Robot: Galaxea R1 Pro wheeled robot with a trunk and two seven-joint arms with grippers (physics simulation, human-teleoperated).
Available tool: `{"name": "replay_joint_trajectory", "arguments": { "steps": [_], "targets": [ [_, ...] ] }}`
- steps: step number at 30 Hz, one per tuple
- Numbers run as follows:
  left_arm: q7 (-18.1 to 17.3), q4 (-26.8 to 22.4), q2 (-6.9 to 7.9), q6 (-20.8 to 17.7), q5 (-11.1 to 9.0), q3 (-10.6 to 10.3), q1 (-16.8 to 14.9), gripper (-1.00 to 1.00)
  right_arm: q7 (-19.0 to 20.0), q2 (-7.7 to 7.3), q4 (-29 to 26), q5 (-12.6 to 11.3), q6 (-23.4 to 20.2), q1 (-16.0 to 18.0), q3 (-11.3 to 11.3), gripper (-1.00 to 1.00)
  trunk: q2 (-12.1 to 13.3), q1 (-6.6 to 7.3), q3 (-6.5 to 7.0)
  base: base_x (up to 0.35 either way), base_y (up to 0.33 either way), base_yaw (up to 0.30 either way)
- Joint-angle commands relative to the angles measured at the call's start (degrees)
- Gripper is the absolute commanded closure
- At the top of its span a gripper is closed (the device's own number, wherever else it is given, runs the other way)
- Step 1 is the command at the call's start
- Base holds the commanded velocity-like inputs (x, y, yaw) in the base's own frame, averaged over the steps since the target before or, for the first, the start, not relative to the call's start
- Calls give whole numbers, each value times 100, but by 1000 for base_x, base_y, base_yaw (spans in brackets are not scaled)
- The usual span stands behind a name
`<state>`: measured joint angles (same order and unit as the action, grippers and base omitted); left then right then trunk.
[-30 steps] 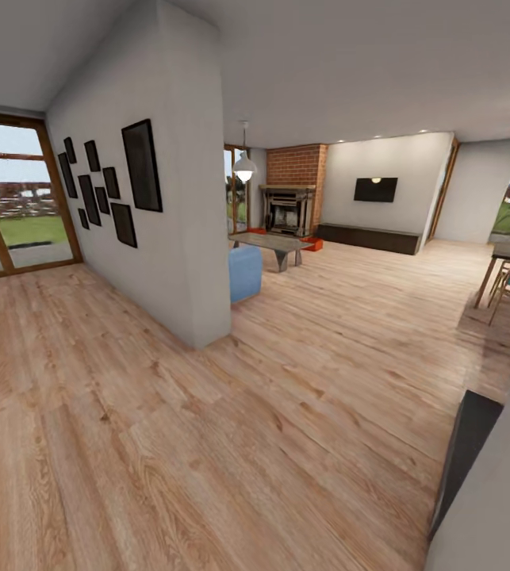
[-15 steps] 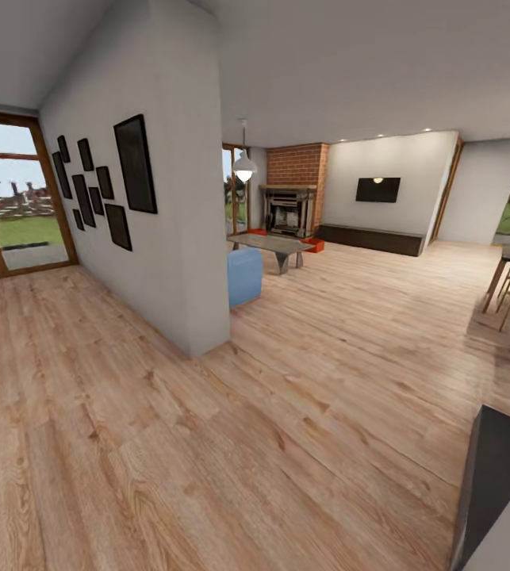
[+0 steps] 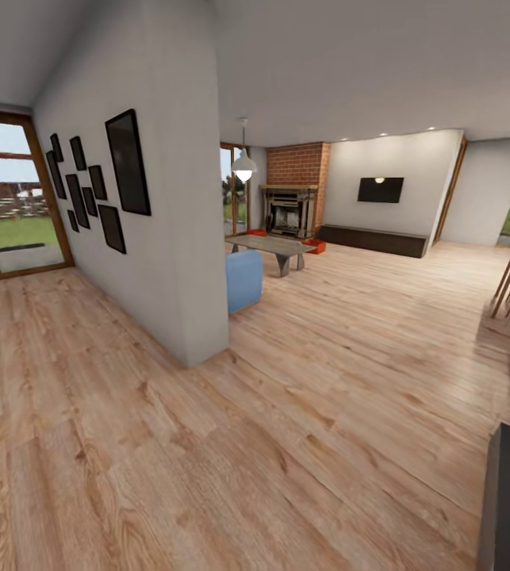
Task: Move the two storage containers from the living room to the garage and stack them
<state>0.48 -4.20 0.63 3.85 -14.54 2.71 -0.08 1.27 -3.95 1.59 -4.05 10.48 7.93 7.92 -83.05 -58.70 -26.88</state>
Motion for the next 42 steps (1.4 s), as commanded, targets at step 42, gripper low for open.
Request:
{"name": "replay_joint_trajectory", "arguments": {
  "steps": [42],
  "targets": [
    [5,-2,-1,10,4,27,2,-100,13,0,17,-43,33,7,43,-100,-2,-3,-5,321,0,0]
  ]
}}
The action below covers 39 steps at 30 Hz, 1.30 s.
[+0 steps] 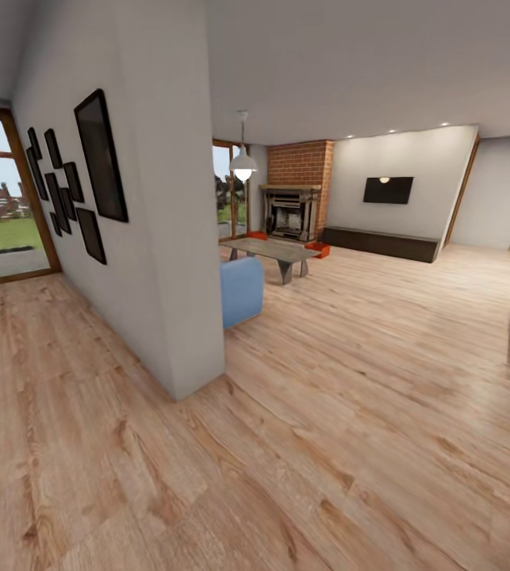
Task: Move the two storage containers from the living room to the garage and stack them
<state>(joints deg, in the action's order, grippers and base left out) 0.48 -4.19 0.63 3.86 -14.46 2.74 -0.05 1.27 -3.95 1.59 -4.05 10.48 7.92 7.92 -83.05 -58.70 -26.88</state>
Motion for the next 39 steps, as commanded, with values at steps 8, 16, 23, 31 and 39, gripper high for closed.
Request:
{"name": "replay_joint_trajectory", "arguments": {
  "steps": [8,16,23,31,39],
  "targets": [
    [5,-3,-1,10,-4,23,-3,-100,13,0,16,-43,33,7,43,-100,-2,-3,-5,321,0,0],
    [5,-3,-1,18,-2,17,-3,-100,12,0,15,-43,33,7,43,-100,-2,-3,-5,321,0,0],
    [5,-3,-9,19,20,-9,-3,-100,12,4,3,-66,2,7,6,-100,-2,-3,-5,321,0,-15],
    [5,-3,-10,19,19,4,-3,-100,46,0,-16,-102,-9,7,-42,-100,-2,-3,5,321,0,-230],
    [5,-3,-3,19,13,14,-3,-100,64,1,-18,-105,-11,7,-43,-100,-2,-3,22,321,0,-290]
  ]
}}
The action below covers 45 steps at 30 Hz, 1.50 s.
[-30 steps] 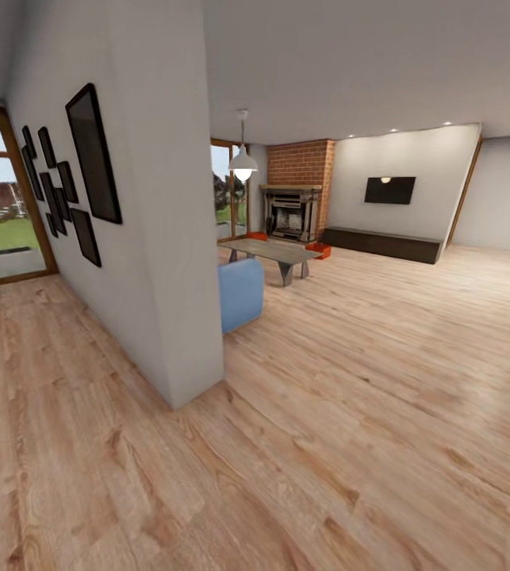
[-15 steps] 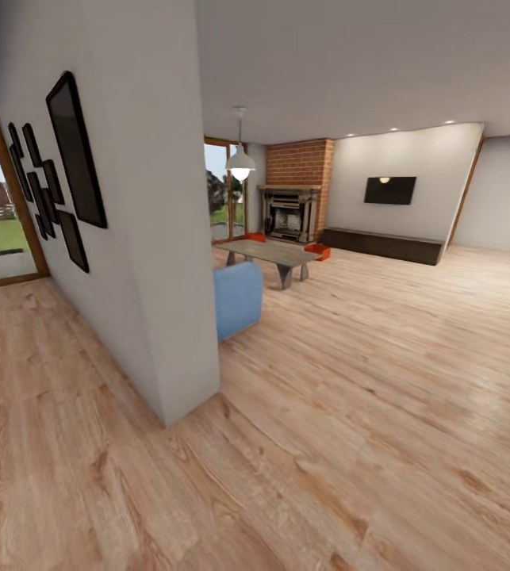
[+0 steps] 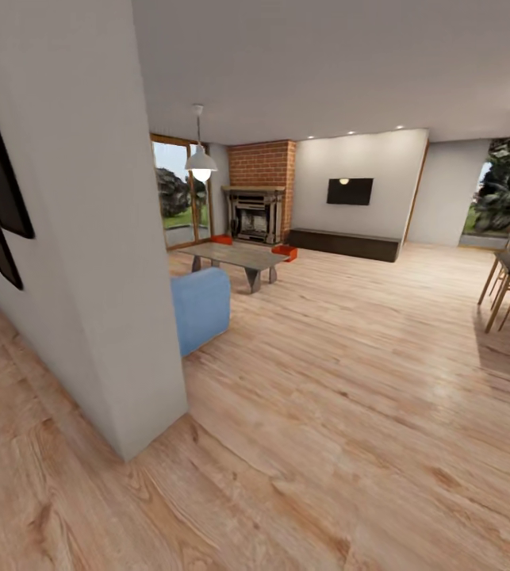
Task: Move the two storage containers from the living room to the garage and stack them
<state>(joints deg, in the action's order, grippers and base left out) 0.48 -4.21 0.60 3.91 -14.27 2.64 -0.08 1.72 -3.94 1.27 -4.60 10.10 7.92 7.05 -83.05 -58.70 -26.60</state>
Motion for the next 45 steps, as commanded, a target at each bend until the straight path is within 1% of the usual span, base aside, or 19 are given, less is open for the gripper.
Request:
{"name": "replay_joint_trajectory", "arguments": {
  "steps": [1,24,29,34,39,45],
  "targets": [
    [5,-1,0,13,-9,25,-1,-100,19,1,14,-49,27,7,46,-100,-3,-3,-4,321,0,-293],
    [5,-1,1,-56,-35,9,-1,-100,45,-1,14,-49,27,7,79,-100,-3,-3,44,321,0,-293],
    [5,6,1,-65,-40,9,-1,-100,47,-1,14,-19,27,7,94,-100,-3,-3,53,323,0,-292],
    [5,8,1,-62,-41,9,-1,-100,38,-1,14,-16,27,3,88,-100,-3,-3,55,323,0,-114],
    [5,7,1,-57,-41,9,-1,-100,39,-1,14,23,34,7,130,-100,-3,-3,56,323,0,-16],
    [5,8,1,-57,-41,9,-1,-100,7,-1,14,36,36,3,130,-100,-3,-3,56,323,0,-1]
  ]
}}
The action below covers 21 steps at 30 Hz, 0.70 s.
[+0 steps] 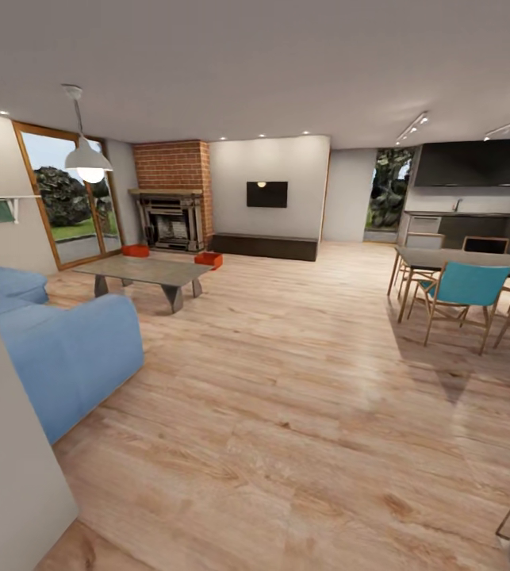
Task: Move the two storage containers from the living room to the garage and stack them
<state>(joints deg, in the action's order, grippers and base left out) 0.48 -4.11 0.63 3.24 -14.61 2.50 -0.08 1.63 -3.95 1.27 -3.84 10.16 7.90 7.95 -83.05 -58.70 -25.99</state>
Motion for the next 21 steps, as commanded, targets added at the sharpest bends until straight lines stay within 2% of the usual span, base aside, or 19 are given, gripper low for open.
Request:
{"name": "replay_joint_trajectory", "arguments": {
  "steps": [1,21],
  "targets": [
    [5,-2,-1,10,-7,22,1,-100,15,-1,14,-40,30,7,40,-100,-2,-3,-5,323,0,0],
    [7,-3,-9,31,3,22,-1,-100,-23,-26,25,-55,98,4,38,-100,-2,-3,-5,323,0,0]
  ]
}}
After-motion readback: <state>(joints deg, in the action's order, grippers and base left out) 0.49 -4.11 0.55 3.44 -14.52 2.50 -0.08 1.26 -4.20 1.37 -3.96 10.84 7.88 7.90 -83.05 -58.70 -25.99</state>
